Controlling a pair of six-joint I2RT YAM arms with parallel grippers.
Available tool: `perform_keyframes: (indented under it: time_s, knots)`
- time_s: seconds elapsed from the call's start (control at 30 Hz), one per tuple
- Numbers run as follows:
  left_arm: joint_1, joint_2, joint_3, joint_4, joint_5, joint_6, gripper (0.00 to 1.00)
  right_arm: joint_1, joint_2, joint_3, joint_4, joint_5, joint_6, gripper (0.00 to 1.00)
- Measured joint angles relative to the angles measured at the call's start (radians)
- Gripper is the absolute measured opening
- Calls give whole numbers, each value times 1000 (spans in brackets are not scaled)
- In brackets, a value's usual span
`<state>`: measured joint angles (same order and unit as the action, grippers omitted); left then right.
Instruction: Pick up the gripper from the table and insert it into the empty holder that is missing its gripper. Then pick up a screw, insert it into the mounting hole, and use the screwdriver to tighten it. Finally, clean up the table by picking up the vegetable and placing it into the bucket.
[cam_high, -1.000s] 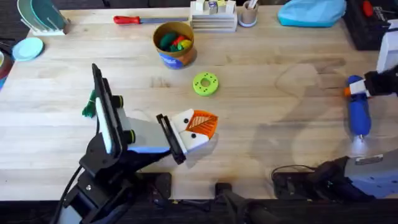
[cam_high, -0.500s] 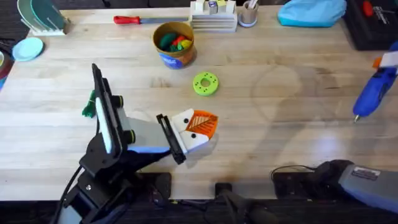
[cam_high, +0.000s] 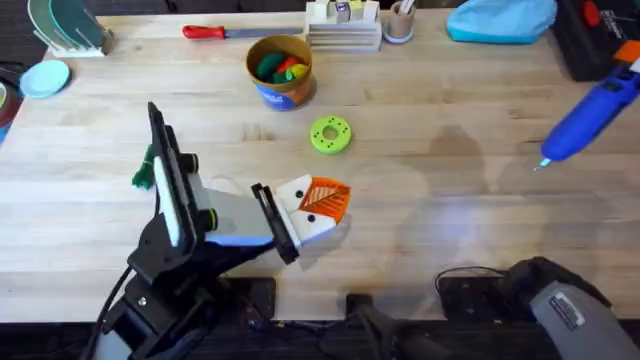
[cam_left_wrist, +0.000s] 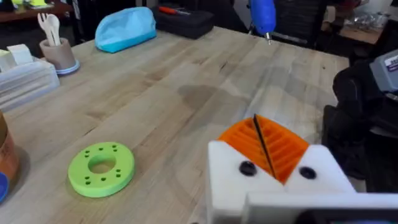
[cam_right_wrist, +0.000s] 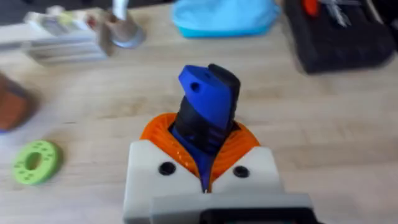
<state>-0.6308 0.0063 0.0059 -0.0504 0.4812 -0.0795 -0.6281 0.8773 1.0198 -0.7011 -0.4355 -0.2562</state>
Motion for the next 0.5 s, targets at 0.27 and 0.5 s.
perform_keyframes:
  time_s: [0.27,0.5]
  knots:
    - [0,0,0,0,0,0,4,181,-296,-211,291,-169,203,19]
    - [0,0,0,0,0,0,4,420,-440,-300,551,-213,362,19]
